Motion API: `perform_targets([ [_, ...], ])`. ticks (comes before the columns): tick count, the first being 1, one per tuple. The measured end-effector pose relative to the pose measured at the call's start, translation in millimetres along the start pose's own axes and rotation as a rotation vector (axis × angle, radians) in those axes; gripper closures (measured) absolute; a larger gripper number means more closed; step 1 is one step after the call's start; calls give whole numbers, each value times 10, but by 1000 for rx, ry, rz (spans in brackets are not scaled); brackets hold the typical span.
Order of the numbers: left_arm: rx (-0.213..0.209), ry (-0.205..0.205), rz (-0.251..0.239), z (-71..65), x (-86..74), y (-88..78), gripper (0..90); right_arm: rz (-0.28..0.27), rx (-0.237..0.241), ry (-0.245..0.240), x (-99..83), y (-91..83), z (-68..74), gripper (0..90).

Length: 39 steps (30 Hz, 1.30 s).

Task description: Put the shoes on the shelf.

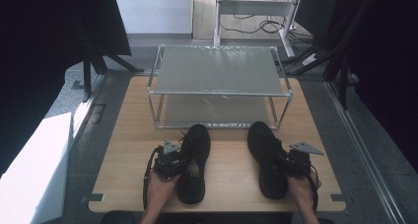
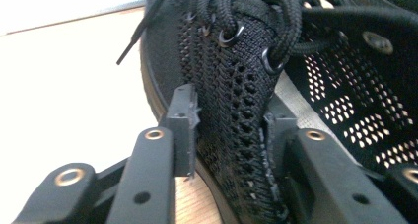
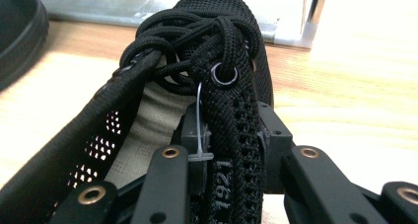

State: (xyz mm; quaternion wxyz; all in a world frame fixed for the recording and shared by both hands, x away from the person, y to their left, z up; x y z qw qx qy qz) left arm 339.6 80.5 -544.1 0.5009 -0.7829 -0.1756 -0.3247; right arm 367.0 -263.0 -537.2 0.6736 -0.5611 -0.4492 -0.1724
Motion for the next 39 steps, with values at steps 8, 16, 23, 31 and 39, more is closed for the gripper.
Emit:
perform_targets([
  [8, -32, -82, -35, 109, 21, -57, 788, -20, 55, 124, -7, -24, -63, 730],
  [16, -88, -140, -37, 215, 49, -85, 804, -58, 130, 306, -10, -52, -173, 730],
  [23, -143, -208, -42, 251, 88, -81, 811, -104, 229, 403, 37, -96, -175, 727],
  [31, -240, -282, -91, 204, 195, -176, 812, -139, 310, 410, 134, -148, -67, 724],
  [39, -290, -293, -143, 59, 313, -302, 811, -189, 402, 468, 266, -217, 58, 724],
])
Point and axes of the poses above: each handheld gripper's, and its own axes: y roughly forward along the jaws, x roughly out of its top, z roughly to its left, the point moved 9 cm from there along y, roughly forward along the jaws, and after that the axes turned 10 degrees about -y, right-handed, at the moved point
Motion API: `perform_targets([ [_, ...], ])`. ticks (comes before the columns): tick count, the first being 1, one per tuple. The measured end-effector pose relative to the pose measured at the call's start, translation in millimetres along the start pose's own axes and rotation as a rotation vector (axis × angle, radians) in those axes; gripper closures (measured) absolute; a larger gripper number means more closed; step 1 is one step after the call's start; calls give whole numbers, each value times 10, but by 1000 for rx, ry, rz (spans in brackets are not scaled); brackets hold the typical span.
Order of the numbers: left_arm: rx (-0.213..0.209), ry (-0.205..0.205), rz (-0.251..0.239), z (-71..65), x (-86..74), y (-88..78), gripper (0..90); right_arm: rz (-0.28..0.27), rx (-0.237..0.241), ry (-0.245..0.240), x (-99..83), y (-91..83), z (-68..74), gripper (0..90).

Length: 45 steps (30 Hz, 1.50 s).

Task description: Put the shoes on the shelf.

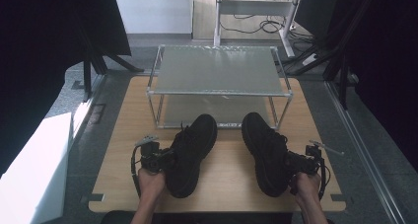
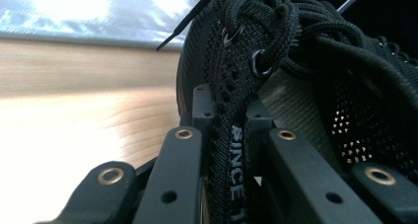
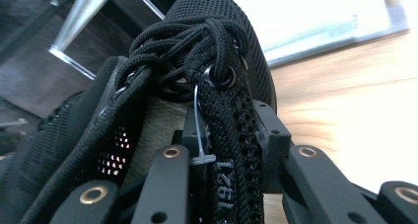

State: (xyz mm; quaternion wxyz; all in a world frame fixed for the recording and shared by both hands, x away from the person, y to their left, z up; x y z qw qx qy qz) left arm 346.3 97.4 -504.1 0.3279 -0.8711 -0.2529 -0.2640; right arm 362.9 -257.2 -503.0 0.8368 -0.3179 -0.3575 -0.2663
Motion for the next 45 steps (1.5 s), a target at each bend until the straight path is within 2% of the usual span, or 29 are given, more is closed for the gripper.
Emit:
perform_targets([
  [2, -11, 1, -9, -49, 15, -17, 811, -8, 21, 8, 13, 0, 52, 724],
  [6, -24, -8, -31, -126, 36, -57, 810, -22, 35, 0, 38, 1, 139, 723],
  [10, -32, -14, -54, -177, 56, -106, 810, -36, 54, 18, 59, 9, 215, 723],
  [14, -58, -27, -68, -235, 80, -150, 810, -46, 81, 35, 78, 13, 297, 724],
  [24, -120, -18, -91, -410, 146, -257, 809, -73, 151, 12, 209, -9, 601, 723],
  [28, -134, -15, -115, -465, 232, -306, 809, -76, 172, -8, 289, -2, 714, 722],
  [33, -139, -24, -150, -503, 363, -353, 808, -89, 186, -5, 414, 24, 793, 722],
  [38, -156, -52, -181, -531, 484, -361, 806, -107, 200, 25, 542, 69, 859, 722],
  [45, -154, -60, -221, -605, 658, -344, 804, -132, 198, 65, 711, 147, 984, 723],
])
Point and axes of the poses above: each handheld gripper's, and its own axes: y roughly forward along the jaws, x roughly out of its top, z roughly to its left, the point moved 9 cm from there along y, roughly forward along the jaws, and after that the axes turned 10 degrees about -y, right-handed, at the moved point
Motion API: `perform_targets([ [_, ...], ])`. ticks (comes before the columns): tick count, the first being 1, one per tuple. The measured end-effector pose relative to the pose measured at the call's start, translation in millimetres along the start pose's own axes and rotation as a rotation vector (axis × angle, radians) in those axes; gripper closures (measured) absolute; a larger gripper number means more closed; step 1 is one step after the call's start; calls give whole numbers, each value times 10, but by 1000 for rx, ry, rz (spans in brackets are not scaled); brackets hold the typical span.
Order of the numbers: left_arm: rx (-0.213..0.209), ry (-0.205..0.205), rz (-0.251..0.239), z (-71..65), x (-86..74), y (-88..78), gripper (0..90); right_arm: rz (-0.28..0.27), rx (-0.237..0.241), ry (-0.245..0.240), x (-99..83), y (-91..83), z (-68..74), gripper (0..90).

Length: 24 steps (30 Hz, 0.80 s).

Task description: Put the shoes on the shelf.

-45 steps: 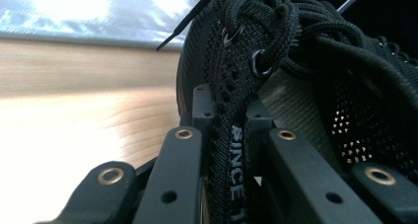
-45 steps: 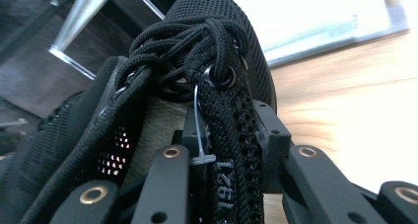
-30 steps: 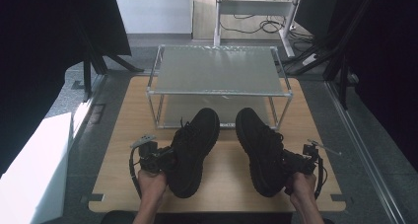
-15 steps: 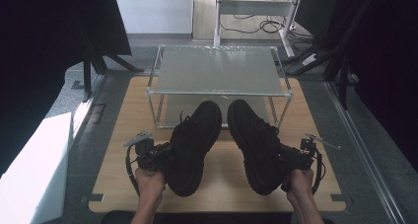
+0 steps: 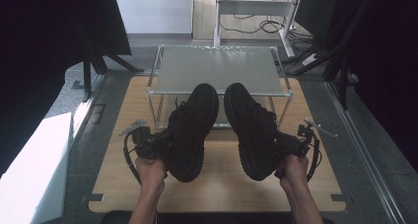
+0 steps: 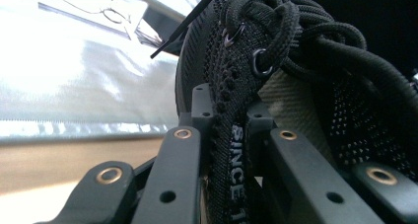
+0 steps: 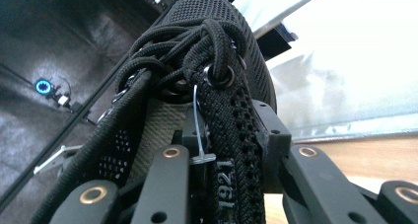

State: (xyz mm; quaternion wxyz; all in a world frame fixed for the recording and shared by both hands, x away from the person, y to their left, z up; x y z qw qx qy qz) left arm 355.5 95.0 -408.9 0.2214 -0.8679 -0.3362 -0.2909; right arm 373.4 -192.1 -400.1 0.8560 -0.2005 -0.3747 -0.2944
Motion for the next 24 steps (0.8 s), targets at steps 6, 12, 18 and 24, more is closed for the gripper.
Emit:
perform_targets([
  [6, 9, -8, -21, -49, 154, 77, 803, -17, -10, 9, 126, 84, 55, 722],
  [12, 13, -5, -36, -134, 310, 189, 801, -42, -26, 16, 283, 182, 86, 722],
  [18, 24, -16, -53, -175, 492, 320, 800, -58, -51, -2, 470, 295, 110, 722],
  [24, 52, -20, -74, -186, 690, 437, 800, -64, -97, 2, 630, 428, 41, 723],
])
Point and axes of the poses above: each handheld gripper's, and its own axes: y roughly forward along the jaws, x roughly out of its top, z roughly to its left, the point moved 9 cm from there along y, roughly forward along the jaws, and after that the axes turned 10 degrees about -y, right-handed, at the moved point
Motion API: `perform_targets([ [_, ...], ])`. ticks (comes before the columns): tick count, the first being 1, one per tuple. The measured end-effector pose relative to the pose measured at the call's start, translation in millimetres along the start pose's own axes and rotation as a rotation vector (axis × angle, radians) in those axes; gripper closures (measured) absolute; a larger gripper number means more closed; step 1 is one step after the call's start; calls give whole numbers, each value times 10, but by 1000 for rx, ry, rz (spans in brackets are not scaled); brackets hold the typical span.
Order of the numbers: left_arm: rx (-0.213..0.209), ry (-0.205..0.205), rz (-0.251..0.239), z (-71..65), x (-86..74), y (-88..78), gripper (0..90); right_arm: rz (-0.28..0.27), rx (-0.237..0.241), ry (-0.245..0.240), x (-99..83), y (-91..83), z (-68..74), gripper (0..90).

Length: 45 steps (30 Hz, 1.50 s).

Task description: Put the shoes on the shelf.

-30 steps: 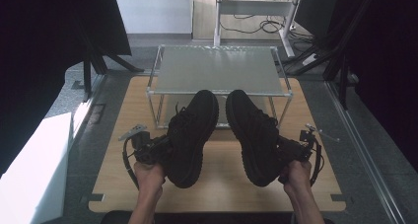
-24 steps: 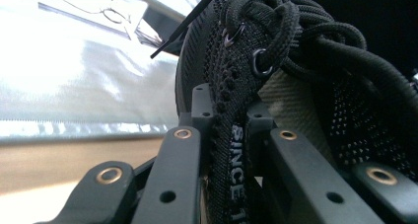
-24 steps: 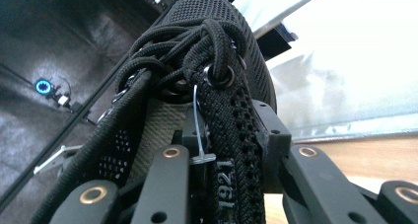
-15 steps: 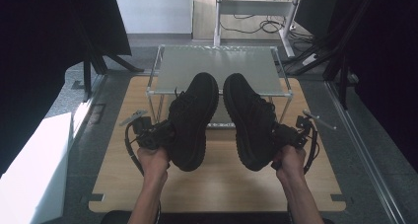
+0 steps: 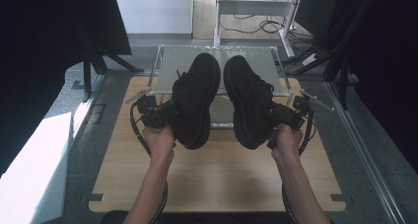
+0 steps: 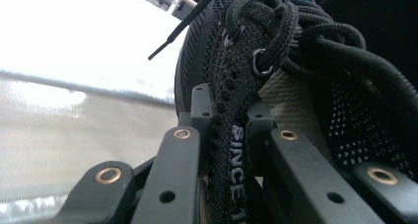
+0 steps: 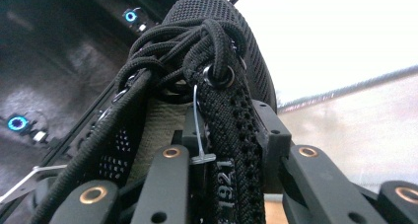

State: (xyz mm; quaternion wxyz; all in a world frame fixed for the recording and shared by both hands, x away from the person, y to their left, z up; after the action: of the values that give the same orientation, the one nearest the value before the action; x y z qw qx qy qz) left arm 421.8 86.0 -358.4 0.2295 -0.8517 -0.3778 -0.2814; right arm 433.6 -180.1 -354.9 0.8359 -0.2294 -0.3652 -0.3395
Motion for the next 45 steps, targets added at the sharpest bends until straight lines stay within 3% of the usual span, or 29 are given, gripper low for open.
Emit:
perform_targets([
  [12, 87, -15, -16, -32, 286, 360, 797, -7, -66, 23, 229, 302, -96, 722],
  [22, 172, -23, -18, 35, 471, 635, 796, -4, -142, 20, 415, 605, -194, 722],
  [38, 346, 20, 5, 122, 680, 1003, 785, 15, -287, -76, 614, 988, -361, 722],
  [45, 373, 39, 13, 121, 700, 1142, 776, 52, -339, -132, 645, 1109, -372, 711],
])
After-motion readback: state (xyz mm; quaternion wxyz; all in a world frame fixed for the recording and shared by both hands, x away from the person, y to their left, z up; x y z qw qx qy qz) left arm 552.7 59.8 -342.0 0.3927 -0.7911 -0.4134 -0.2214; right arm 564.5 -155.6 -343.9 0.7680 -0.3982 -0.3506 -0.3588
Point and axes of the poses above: each handheld gripper's, and its own axes: y roughly forward along the jaws, x roughly out of its top, z roughly to its left, the point moved 9 cm from there along y, roughly forward along the jaws, and after that the axes turned 10 degrees about -y, right-handed, at the moved point
